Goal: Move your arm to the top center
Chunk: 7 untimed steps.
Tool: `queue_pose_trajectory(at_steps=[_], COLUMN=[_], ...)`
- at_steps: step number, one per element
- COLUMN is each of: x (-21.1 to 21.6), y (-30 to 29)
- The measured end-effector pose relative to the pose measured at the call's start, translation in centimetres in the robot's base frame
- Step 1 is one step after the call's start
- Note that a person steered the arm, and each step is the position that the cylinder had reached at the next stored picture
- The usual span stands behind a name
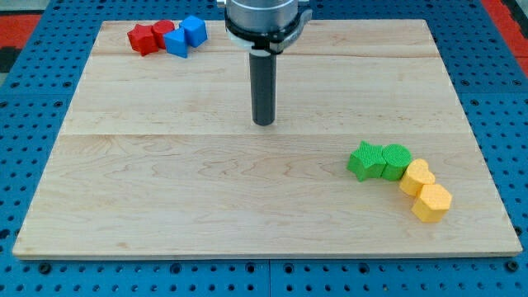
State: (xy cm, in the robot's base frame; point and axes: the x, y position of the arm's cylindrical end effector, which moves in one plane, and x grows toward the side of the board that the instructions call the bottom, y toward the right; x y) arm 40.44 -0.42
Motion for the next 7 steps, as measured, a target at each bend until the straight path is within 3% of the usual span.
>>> queue_pose_trajectory(at_steps=[4, 7], x=[-9.2, -10.7], y=[0.4, 0.5])
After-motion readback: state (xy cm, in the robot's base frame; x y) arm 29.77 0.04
